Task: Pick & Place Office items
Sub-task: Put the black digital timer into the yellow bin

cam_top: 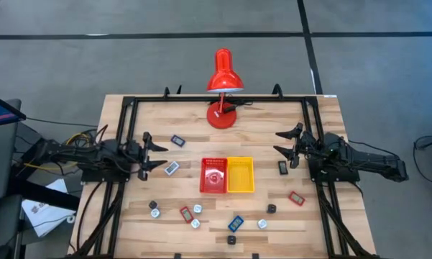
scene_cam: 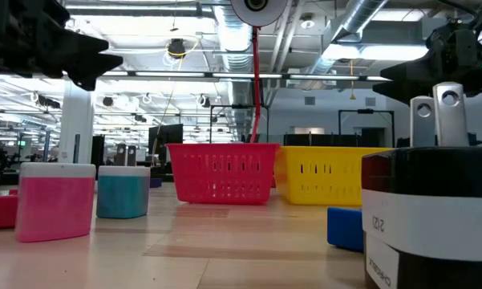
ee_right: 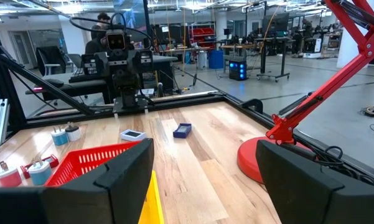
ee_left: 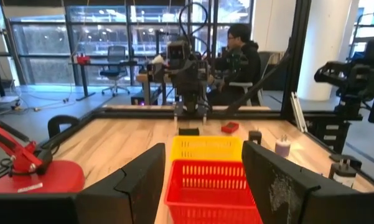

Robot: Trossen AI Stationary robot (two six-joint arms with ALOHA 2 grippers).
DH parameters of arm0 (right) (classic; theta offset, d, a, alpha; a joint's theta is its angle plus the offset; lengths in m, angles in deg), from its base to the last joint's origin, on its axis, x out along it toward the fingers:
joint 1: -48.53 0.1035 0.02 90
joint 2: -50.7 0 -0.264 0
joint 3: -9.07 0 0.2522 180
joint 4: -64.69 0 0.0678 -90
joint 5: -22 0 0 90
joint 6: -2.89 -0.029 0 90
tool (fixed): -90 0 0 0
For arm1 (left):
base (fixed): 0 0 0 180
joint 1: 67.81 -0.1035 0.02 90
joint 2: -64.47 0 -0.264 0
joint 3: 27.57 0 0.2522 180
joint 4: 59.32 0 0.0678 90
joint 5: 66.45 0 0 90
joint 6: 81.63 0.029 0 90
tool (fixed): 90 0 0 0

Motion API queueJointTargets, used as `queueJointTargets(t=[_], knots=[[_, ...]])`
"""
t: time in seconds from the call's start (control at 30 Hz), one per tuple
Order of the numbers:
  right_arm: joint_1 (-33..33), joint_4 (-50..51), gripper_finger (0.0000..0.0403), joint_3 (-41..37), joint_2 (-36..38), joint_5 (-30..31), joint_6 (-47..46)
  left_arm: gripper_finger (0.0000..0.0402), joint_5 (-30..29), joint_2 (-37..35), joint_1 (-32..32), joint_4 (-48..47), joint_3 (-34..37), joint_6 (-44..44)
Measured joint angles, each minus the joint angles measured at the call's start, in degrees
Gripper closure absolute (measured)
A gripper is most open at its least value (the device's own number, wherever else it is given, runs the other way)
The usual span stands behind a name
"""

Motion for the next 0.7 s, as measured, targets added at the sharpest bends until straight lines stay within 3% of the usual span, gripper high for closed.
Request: queueJointTargets(t=[0.7], knots=[[0.0,0.0,0.0127,0.0,0.0,0.02,0.0,0.0193,0.02,5.21,0.0,0.13,0.02,0.0]])
